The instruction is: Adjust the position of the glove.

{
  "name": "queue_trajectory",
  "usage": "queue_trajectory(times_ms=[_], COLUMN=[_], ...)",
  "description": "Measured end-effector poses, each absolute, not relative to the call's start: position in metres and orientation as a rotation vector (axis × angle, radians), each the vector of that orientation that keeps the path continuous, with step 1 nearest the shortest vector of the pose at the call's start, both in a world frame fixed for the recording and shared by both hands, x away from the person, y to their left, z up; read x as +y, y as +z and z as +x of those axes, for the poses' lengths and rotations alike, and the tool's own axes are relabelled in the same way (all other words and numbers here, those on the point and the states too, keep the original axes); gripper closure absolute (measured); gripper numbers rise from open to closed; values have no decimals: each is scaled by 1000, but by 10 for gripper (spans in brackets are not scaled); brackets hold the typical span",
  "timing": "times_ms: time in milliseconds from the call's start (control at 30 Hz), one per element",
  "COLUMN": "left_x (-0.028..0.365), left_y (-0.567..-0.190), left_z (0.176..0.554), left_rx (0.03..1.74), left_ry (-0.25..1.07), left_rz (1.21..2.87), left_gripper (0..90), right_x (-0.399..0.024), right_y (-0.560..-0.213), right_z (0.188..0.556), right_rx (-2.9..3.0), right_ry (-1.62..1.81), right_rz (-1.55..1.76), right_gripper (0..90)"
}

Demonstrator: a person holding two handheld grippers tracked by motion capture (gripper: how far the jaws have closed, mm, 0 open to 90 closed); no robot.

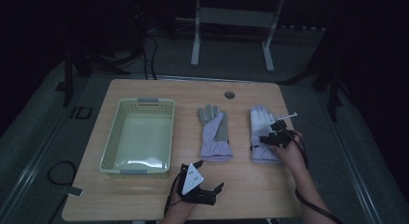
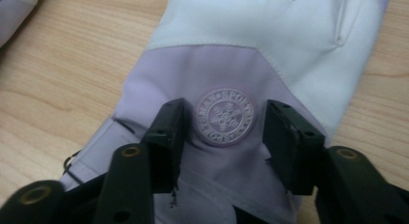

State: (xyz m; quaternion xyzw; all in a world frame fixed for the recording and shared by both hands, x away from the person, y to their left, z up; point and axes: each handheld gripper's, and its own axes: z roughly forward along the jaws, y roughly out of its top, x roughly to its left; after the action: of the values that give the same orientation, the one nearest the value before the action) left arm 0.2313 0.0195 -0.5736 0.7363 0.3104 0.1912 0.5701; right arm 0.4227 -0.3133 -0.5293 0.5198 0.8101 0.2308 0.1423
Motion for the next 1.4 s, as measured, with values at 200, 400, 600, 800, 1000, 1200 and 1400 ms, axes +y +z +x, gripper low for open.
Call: queue_trajectory(times_ms=[200, 400, 600, 800, 1000, 1200, 1400], left_x=[20, 19, 19, 19, 19, 19, 19], left_y=[-574, -574, -573, -573, -573, -573, -573], left_z=[231, 231, 231, 232, 232, 232, 232], left_rx=[729, 733, 734, 739, 738, 738, 739], left_ry=[449, 448, 453, 448, 448, 450, 450], left_rz=[1729, 1727, 1729, 1729, 1729, 1730, 1730], left_gripper=[2, 2, 2, 2, 2, 2, 2], right_x=[-318, -323, -325, -328, -330, -332, -332], right_y=[-531, -533, -532, -524, -500, -470, -441], right_z=[424, 423, 424, 420, 417, 414, 413], right_rx=[2352, 2354, 2356, 2337, 2310, 2267, 2248], right_ry=[712, 781, 792, 836, 870, 888, 902], right_rz=[1511, 1531, 1557, 1581, 1572, 1545, 1497], right_gripper=[483, 619, 664, 778, 794, 799, 801])
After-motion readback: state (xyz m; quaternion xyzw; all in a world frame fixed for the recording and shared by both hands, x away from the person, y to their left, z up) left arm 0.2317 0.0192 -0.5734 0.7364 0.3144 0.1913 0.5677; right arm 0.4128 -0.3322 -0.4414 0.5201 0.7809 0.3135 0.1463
